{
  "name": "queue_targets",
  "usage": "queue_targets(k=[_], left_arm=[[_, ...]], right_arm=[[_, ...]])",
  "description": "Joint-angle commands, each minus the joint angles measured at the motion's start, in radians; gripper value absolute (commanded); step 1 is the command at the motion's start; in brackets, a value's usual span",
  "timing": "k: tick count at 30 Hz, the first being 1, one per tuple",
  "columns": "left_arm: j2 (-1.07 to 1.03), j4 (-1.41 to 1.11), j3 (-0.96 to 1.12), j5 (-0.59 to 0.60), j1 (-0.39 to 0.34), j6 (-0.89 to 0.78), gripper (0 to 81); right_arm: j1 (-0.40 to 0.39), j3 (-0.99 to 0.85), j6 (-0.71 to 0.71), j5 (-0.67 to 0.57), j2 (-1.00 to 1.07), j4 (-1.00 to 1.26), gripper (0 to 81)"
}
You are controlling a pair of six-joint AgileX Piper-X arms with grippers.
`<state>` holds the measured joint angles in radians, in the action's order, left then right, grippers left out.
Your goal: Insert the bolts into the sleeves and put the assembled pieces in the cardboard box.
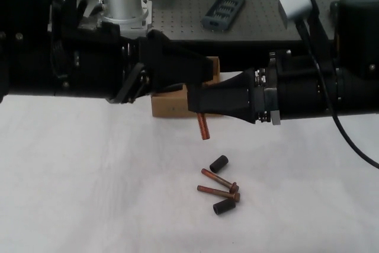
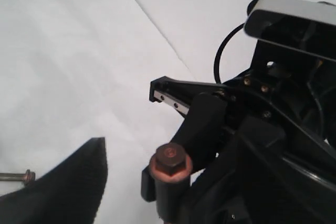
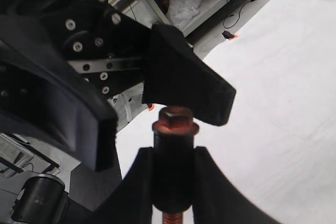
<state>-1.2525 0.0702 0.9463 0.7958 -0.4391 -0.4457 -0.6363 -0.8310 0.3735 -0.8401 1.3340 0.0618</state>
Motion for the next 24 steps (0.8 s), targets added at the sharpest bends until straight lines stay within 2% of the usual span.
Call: queue_targets(k=[1, 5, 10, 17, 20, 24], left_arm=[[0.004, 0.012, 0.007, 0.001, -0.005, 0.013, 49.4], [0.004, 0.012, 0.007, 0.001, -0.005, 0.013, 45.5], [0.008, 0.012, 0.007, -0.005, -0.003, 0.045, 44.3], [0.084, 0.094, 0.007, -0.034, 0.052, 0.087, 44.3], [0.148, 0.248, 0.007, -0.087, 0.07, 0.166, 44.3], [0.24, 0.494, 0.007, -0.241, 0.072, 0.281, 44.3]], right_arm=[[0.008, -0.01, 0.0, -0.016, -0.011, 0.02, 2.8], [0.008, -0.012, 0.0, -0.016, -0.011, 0.021, 2.8], [0.008, -0.012, 0.0, -0.016, -0.011, 0.021, 2.8], [0.023, -0.012, -0.056, 0.049, -0.009, -0.047, 2.8], [0.063, -0.033, -0.059, 0.058, 0.018, -0.056, 2.8], [0.114, -0.12, -0.059, 0.068, 0.105, -0.062, 2.8]])
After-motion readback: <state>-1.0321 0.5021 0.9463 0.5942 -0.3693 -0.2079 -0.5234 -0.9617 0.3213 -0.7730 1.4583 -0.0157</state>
